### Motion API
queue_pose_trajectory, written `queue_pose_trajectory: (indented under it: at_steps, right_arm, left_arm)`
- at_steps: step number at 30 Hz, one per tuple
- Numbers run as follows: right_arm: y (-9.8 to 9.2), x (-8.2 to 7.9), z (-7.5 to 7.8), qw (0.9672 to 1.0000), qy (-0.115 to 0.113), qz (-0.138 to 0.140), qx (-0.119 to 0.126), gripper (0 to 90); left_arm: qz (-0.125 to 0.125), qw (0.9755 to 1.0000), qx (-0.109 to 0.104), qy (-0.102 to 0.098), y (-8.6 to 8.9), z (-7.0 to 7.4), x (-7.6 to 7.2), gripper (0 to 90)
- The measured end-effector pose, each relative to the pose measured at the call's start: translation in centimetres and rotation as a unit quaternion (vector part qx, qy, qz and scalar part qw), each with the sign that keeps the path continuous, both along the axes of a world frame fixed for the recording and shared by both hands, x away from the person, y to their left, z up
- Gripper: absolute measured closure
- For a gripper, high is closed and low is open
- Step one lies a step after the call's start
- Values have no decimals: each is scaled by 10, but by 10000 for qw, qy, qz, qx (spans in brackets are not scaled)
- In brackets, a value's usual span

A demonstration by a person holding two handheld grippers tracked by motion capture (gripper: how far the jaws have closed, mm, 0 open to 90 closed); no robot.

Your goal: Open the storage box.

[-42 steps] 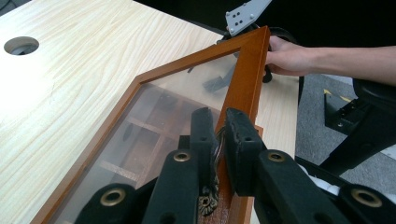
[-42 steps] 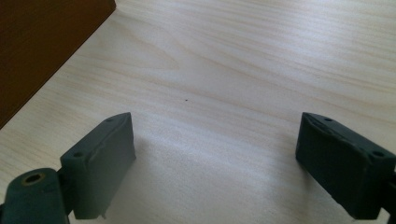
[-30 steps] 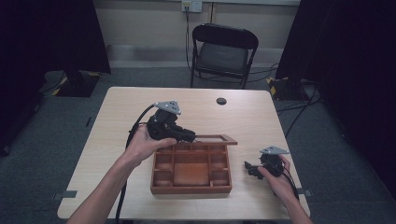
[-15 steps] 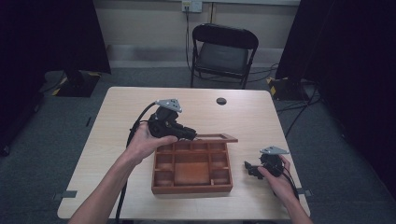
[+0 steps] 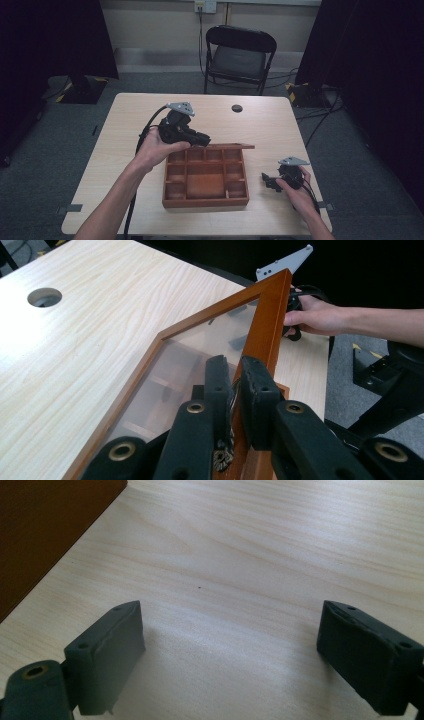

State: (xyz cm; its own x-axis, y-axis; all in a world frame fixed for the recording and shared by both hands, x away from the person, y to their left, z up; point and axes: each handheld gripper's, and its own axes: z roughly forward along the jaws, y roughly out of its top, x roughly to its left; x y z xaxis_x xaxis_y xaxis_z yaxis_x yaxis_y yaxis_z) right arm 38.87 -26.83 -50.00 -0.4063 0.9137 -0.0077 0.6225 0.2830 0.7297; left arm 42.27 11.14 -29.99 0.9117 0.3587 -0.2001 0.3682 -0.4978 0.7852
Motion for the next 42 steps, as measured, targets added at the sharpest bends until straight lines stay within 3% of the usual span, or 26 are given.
queue_pose_trajectory:
  at_steps: [42]
  right_arm:
    - [2,1,0,10000,7,-18,-19,96]
  left_arm:
    - [235,9994,-240,-48,2,2,10,842]
